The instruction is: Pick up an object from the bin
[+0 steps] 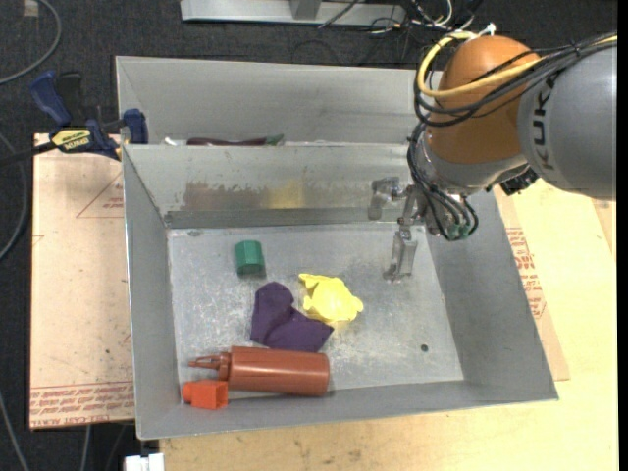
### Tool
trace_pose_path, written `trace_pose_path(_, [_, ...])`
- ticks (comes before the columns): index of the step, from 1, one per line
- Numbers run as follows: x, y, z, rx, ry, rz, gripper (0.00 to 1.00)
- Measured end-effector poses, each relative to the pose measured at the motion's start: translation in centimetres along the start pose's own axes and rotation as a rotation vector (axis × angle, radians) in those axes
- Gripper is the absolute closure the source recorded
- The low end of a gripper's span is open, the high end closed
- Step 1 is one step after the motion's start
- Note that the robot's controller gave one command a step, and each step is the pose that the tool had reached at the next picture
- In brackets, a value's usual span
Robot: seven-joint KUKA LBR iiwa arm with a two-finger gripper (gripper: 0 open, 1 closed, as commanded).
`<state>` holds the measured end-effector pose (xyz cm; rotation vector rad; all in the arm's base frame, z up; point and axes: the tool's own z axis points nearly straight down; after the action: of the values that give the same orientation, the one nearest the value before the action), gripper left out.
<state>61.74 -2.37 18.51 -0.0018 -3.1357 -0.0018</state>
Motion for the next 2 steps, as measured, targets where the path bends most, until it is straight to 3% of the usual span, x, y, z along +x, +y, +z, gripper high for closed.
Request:
trace_pose_path(1, [-0.2,0.0,-0.5,0.001,-0.008,-0.001,0.0])
trace_pose_path(2, [1.5,2.0,4.5,-0.001,-0.01,0.068,0.0])
